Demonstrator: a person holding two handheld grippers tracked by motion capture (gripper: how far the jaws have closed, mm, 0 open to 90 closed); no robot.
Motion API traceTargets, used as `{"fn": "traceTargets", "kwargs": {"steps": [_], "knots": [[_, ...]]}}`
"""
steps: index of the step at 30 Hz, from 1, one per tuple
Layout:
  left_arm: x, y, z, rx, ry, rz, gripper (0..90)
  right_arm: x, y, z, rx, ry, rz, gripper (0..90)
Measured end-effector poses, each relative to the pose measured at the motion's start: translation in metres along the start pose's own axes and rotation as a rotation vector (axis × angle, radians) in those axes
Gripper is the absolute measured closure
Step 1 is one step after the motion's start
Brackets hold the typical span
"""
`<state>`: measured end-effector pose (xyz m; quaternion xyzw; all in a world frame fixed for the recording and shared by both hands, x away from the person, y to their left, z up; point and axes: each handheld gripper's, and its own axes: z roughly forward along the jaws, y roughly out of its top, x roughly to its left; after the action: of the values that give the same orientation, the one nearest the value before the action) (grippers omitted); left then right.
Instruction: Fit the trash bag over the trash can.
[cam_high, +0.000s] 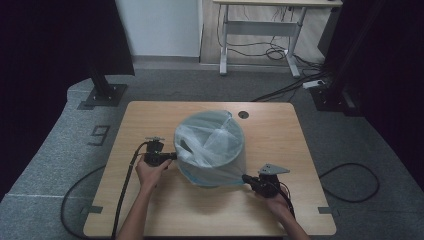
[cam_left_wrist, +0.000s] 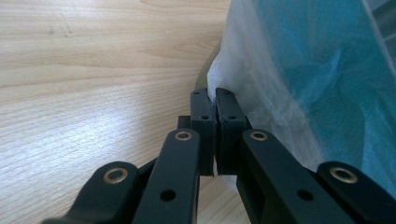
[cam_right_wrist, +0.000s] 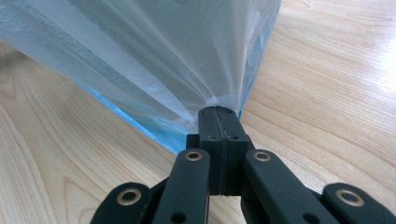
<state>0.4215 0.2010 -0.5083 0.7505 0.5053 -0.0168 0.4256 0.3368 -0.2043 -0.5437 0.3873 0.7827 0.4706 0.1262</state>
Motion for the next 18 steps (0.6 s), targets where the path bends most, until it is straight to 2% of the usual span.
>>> {"fn": "traceTargets", "kwargs": {"steps": [4, 7, 9, 11, 12, 15, 17, 18], "knots": [[-0.001, -0.001, 0.002, 0.003, 0.004, 0.003, 86.8, -0.002, -0.001, 0.000, 0.001, -0.004, 0.006, 88.8], [-0.002, -0.001, -0.001, -0.008, 0.039, 0.012, 81.6, -0.003, -0.001, -0.002, -0.008, -0.011, 0.008, 87.5], [-0.002, -0.001, -0.007, -0.033, 0.053, 0.024, 73.9, -0.005, -0.001, -0.003, -0.013, -0.012, 0.018, 83.2], [-0.002, -0.002, -0.015, -0.064, 0.081, 0.047, 64.1, -0.007, -0.002, -0.004, -0.027, -0.012, 0.025, 74.6], [-0.003, -0.003, -0.020, -0.076, 0.104, 0.060, 58.3, -0.007, -0.002, -0.006, -0.044, -0.013, 0.028, 68.8], [-0.004, -0.005, -0.034, -0.113, 0.200, 0.080, 42.7, -0.008, -0.002, -0.012, -0.090, -0.027, 0.037, 59.2], [-0.004, -0.006, -0.043, -0.133, 0.223, 0.093, 37.0, -0.009, -0.002, -0.016, -0.122, -0.030, 0.036, 55.2], [-0.005, -0.007, -0.048, -0.141, 0.214, 0.097, 36.1, -0.009, -0.002, -0.019, -0.140, -0.037, 0.042, 52.4]]}}
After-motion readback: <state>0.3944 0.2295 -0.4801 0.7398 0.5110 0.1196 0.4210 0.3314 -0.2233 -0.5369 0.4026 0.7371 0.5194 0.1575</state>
